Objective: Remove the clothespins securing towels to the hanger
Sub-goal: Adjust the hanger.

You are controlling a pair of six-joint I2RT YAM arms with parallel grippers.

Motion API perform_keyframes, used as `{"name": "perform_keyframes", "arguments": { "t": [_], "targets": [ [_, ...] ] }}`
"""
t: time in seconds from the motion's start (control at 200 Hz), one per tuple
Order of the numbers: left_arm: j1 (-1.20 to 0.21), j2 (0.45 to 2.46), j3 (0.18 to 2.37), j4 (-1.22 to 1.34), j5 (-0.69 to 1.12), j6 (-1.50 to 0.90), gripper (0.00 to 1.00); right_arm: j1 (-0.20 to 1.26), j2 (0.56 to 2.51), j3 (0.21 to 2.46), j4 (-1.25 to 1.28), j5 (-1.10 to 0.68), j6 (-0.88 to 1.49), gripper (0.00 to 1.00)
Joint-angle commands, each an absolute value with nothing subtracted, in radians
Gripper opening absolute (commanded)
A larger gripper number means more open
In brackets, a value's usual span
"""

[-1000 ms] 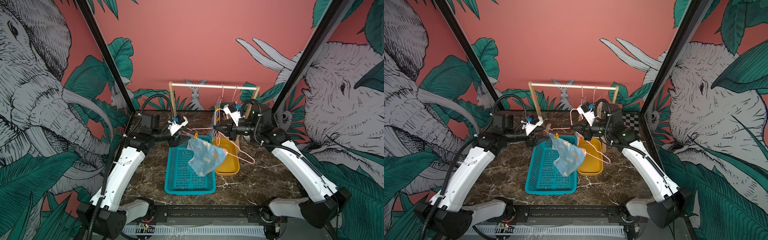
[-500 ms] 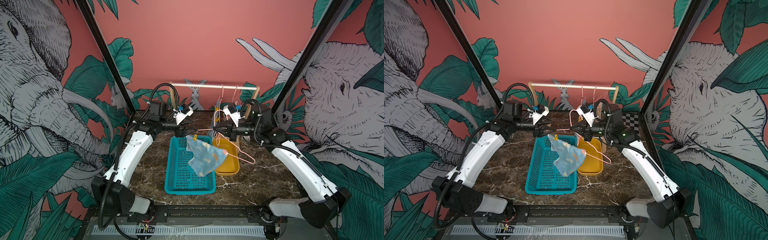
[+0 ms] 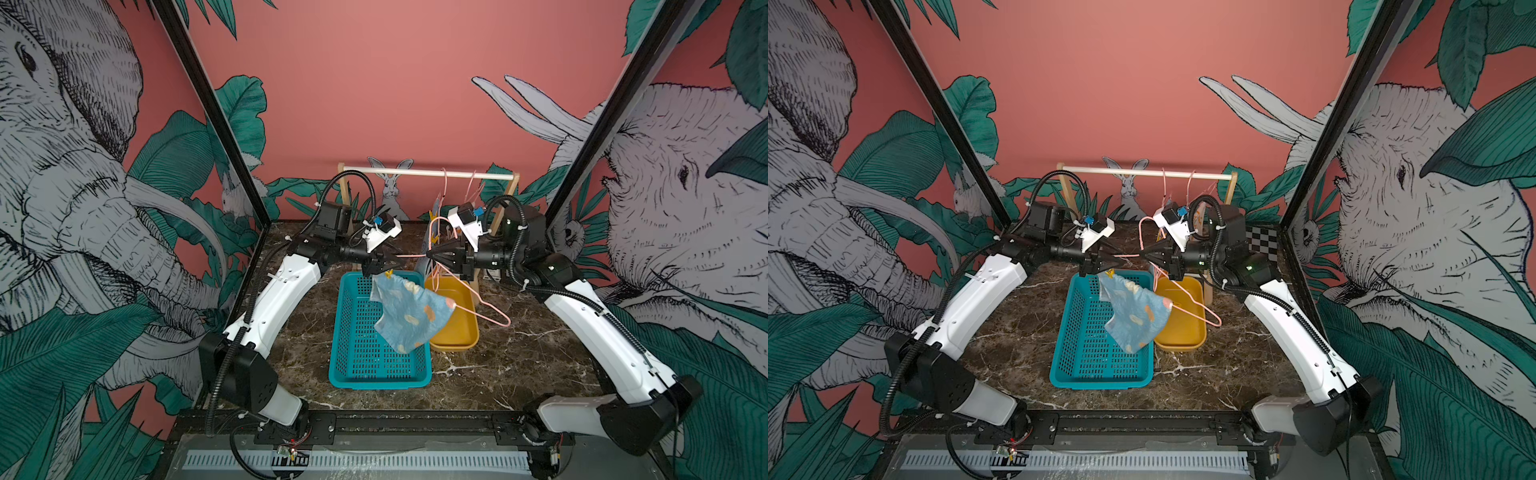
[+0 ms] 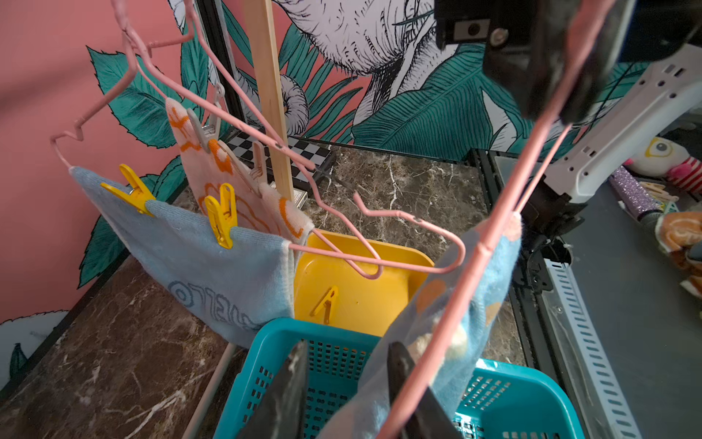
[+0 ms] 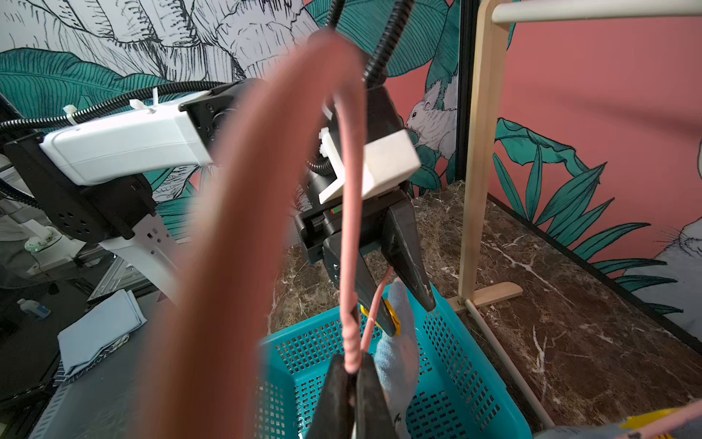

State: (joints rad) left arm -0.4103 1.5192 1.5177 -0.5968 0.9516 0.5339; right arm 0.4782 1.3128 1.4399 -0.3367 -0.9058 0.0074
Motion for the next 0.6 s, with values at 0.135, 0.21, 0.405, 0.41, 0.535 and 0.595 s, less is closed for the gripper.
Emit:
{"name": "perform_keyframes", "arguments": {
  "t": [0.135,0.21,0.405,0.41,0.535,0.595],
  "targets": [
    [-0.417,1.505,1.546,-0.617,0.991,0.533,0.04,0.485,1.314,1.462,-0.357,-0.915,-0.033,0.0],
    [-0.417,1.497,1.541,-0.612,0.995,0.522,0.0,0.486,1.31,1.459,-0.364,-0.891,-0.043,0.0],
    [-0.417,1.465,1.526,-0.584,0.983,0.449,0.0,0.485,1.276,1.427,-0.356,-0.768,-0.066,0.06],
    [-0.417,1.463,1.526,-0.583,0.982,0.447,0.0,0.485,1.275,1.425,-0.354,-0.763,-0.066,0.08],
    [-0.417,1.421,1.515,-0.579,0.918,0.412,0.0,0.485,1.233,1.388,-0.347,-0.665,-0.086,0.44],
    [-0.418,1.395,1.506,-0.576,0.884,0.402,0.0,0.485,1.21,1.373,-0.345,-0.628,-0.098,0.52]
  ]
}}
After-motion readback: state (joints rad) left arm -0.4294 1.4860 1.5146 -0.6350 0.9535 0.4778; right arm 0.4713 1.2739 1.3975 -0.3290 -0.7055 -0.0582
